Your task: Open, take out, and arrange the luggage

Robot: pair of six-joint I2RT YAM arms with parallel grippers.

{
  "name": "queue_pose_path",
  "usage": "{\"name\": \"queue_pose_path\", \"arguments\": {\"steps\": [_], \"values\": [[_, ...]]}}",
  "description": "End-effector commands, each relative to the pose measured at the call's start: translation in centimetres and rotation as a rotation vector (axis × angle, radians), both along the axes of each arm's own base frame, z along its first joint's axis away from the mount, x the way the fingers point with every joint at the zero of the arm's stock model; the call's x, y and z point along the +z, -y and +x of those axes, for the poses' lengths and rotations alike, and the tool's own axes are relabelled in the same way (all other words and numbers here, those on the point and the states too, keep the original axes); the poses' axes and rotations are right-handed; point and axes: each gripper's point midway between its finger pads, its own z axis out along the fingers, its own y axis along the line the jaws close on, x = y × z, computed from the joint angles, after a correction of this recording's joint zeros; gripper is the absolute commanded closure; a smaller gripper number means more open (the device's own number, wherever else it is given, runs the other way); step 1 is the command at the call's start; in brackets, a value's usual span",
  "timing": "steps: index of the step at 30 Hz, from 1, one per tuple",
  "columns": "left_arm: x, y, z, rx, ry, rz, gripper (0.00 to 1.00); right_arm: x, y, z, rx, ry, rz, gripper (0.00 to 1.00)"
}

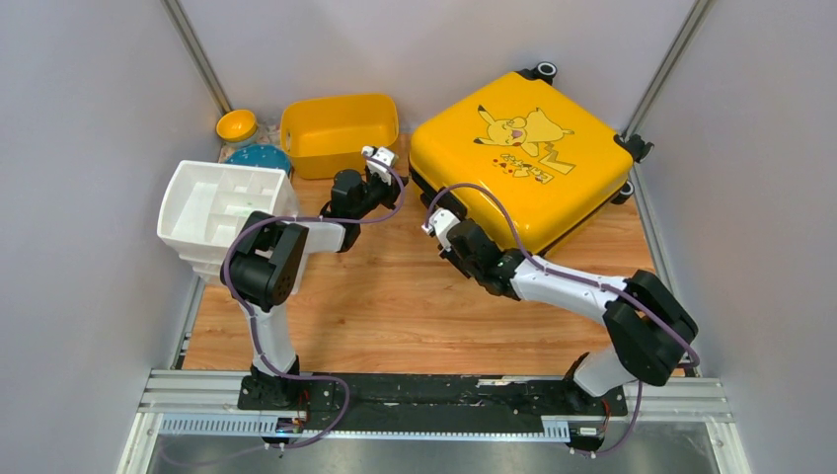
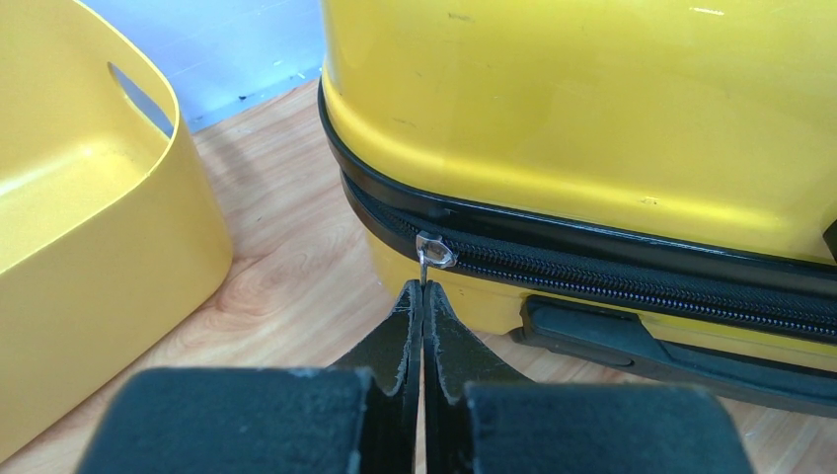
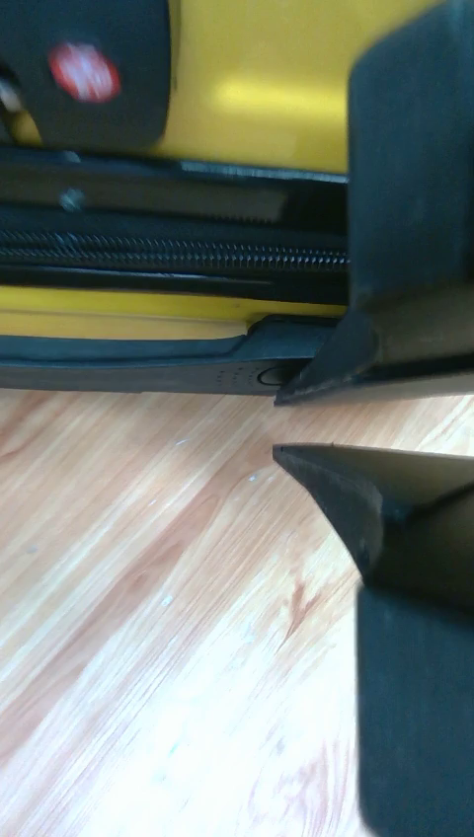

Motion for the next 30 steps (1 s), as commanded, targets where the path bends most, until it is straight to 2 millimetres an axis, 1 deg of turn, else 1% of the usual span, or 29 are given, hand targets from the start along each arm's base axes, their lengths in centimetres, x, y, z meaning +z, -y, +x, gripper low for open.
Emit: {"name": "queue_pose_path", "arguments": {"steps": [1,2,3,4,5,6,8,9,10,11,12,14,15,17,18,19,20,21,22,23,24,26,28,29,30], "values": [[1.1,-0.8,0.5,0.024,0.041,-0.025,1.00,4.3,-2.6,0.9,0.054,0.141,0.055,0.65],[1.1,-0.8,0.5,0.022,0.040,-0.026,1.00,5.4,-3.2,1.6,0.046,0.168,0.069,0.53],[1.1,-0.8,0.5,0.026,0.038,-0.028,1.00,5.5,-3.6,2.0,0.044,0.172,0.065,0.46],[1.1,-0.8,0.5,0.026,0.037,-0.029,1.00,5.8,-3.9,2.4,0.037,0.184,0.068,0.42],[1.2,-0.8,0.6,0.027,0.040,-0.030,1.00,6.6,-4.4,2.9,0.035,0.201,0.081,0.38],[1.3,-0.7,0.5,0.023,0.041,-0.031,1.00,6.0,-4.7,3.2,0.040,0.198,0.063,0.38],[1.5,-0.8,0.5,0.026,0.045,-0.034,1.00,5.7,-4.8,3.9,0.026,0.198,0.060,0.37],[1.5,-0.8,0.5,0.026,0.045,-0.034,1.00,5.2,-5.0,4.3,0.026,0.194,0.049,0.37],[1.5,-0.8,0.4,0.026,0.046,-0.034,1.00,5.2,-5.0,4.8,0.020,0.205,0.054,0.37],[1.4,-0.9,0.4,0.027,0.045,-0.034,1.00,4.9,-5.2,5.0,0.019,0.199,0.054,0.37],[1.4,-0.8,0.4,0.027,0.043,-0.033,1.00,4.2,-5.3,5.3,0.011,0.186,0.046,0.37],[1.5,-0.9,0.4,0.030,0.046,-0.034,1.00,3.2,-4.9,5.9,-0.014,0.170,0.031,0.37],[1.5,-1.0,0.5,0.034,0.045,-0.035,1.00,2.2,-4.6,6.1,-0.030,0.157,0.011,0.37],[1.5,-0.9,0.5,0.032,0.044,-0.039,1.00,1.3,-3.8,6.7,-0.070,0.132,0.003,0.38],[1.6,-1.0,0.6,0.035,0.044,-0.041,1.00,0.3,-3.7,6.6,-0.072,0.099,0.002,0.39],[1.6,-1.0,0.5,0.034,0.043,-0.042,1.00,-0.3,-2.9,6.5,-0.087,0.067,-0.015,0.40],[1.5,-0.8,0.5,0.031,0.041,-0.043,1.00,-0.8,-2.7,6.3,-0.091,0.051,-0.014,0.45],[1.6,-0.9,0.6,0.034,0.044,-0.044,1.00,-1.1,-3.1,5.8,-0.066,0.024,-0.003,0.50],[1.5,-0.9,0.7,0.034,0.042,-0.043,1.00,-1.7,-2.9,5.3,-0.059,-0.002,-0.009,0.52],[1.4,-0.9,0.7,0.032,0.043,-0.041,1.00,-2.1,-2.7,4.8,-0.060,-0.022,-0.007,0.57],[1.4,-0.8,0.7,0.029,0.041,-0.040,1.00,-2.1,-2.9,4.2,-0.047,-0.046,0.012,0.60],[1.4,-0.8,0.7,0.025,0.042,-0.039,1.00,-3.1,-2.2,3.0,-0.044,-0.083,-0.004,0.67],[1.4,-0.7,0.6,0.017,0.045,-0.043,1.00,-2.8,-1.8,2.5,-0.031,-0.083,-0.002,0.72],[1.4,-0.6,0.5,0.011,0.043,-0.044,1.00,-3.0,-1.4,2.0,-0.029,-0.100,-0.010,0.76],[1.3,-0.6,0.4,0.007,0.042,-0.044,1.00,-2.7,-1.1,1.7,-0.023,-0.101,-0.013,0.79]]}}
